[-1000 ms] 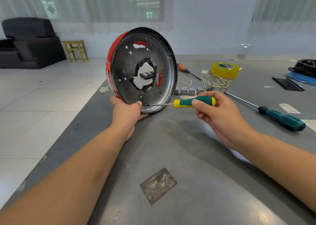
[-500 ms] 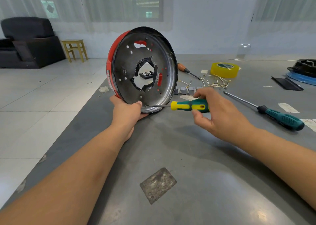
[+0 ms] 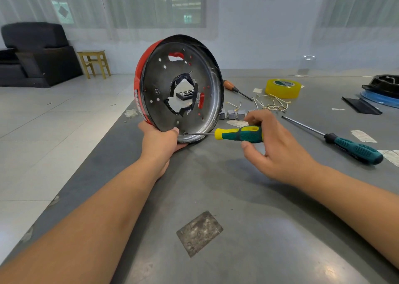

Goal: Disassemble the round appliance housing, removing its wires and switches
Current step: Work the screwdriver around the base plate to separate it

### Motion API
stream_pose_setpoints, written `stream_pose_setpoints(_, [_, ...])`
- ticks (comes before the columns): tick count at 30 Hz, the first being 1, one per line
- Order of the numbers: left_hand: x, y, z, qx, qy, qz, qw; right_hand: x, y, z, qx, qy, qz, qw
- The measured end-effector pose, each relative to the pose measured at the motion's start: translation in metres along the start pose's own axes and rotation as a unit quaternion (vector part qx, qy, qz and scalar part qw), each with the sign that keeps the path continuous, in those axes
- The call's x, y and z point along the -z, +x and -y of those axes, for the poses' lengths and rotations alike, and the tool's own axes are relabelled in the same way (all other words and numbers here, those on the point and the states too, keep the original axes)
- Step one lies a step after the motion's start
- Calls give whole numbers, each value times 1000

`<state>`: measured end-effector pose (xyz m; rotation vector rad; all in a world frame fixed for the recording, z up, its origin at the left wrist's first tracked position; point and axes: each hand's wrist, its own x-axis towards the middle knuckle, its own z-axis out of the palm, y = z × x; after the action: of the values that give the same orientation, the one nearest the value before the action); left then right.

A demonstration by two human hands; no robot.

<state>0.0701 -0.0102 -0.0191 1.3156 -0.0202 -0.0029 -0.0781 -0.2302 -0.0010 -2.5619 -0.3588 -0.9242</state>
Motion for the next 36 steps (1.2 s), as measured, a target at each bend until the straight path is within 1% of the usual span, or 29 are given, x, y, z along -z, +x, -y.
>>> stream_pose_setpoints(1, [0,0,0,0,0,1,1000,0,0,0,-20,-9,-6,1000])
stream_pose_setpoints(3, [0,-1,0,0,0,0,1000,-2,0,-2,-64,-65,-21,996])
stream_pose_setpoints(5, [-1,-1,0,0,0,-1,1000,-4,1,-3,-73,-89,-20,993])
stream_pose_setpoints(8, [-1,-1,0,-1,1,0,1000,-4,0,-1,-6,-25,-8,1000])
stream_pose_setpoints(9, [-1,0,1,-2,2,0,1000,-3,-1,-1,4,7,-3,1000])
stream_pose_setpoints(11, [0,0,1,-4,4,1,1000,-3,-2,0,-16,52,-4,999])
stream_pose_setpoints(12, [0,0,1,-5,5,2,1000,-3,-1,1,-41,45,-12,998])
stream_pose_setpoints(13, [0,0,1,-6,5,2,1000,-3,0,1,-66,7,-20,998])
stream_pose_setpoints(14, [0,1,1,-6,4,2,1000,-3,2,0,-78,-58,-29,995])
stream_pose_setpoints(15, [0,1,1,-5,4,3,1000,-3,3,0,-77,-118,-34,989])
stream_pose_setpoints(16, [0,1,1,-5,3,3,1000,-4,3,0,-64,-140,-38,987])
stream_pose_setpoints(20, [1,2,2,-6,0,-1,1000,-4,-1,3,11,-16,-19,1000])
stream_pose_setpoints(21, [1,2,2,-7,-1,-1,1000,-5,-1,3,8,16,-19,1000])
stream_pose_setpoints(22, [1,2,2,-7,0,-1,1000,-5,-1,4,-13,47,-28,998])
stream_pose_setpoints(24, [1,2,2,-6,1,-1,1000,-7,0,7,-80,95,-49,991])
stream_pose_setpoints(25, [1,2,2,-5,1,0,1000,-7,0,6,-111,80,-53,989])
stream_pose_setpoints(26, [1,2,2,-4,1,0,1000,-8,0,4,-126,31,-52,990])
stream_pose_setpoints(28, [1,2,2,-3,1,0,1000,-8,0,-1,-122,-64,-54,989])
stream_pose_setpoints(29, [1,2,2,-3,2,0,1000,-8,1,-1,-117,-60,-55,990])
stream_pose_setpoints(30, [1,2,2,-3,2,0,1000,-8,1,-1,-110,-27,-51,992])
stream_pose_setpoints(33, [0,1,1,-1,2,0,1000,-9,-1,1,-46,47,-38,997])
stream_pose_setpoints(34, [0,1,1,-1,3,-1,1000,-10,-3,2,-43,61,-41,996])
stream_pose_setpoints(36, [0,0,1,-1,6,0,1000,-10,-2,3,-86,74,-54,992])
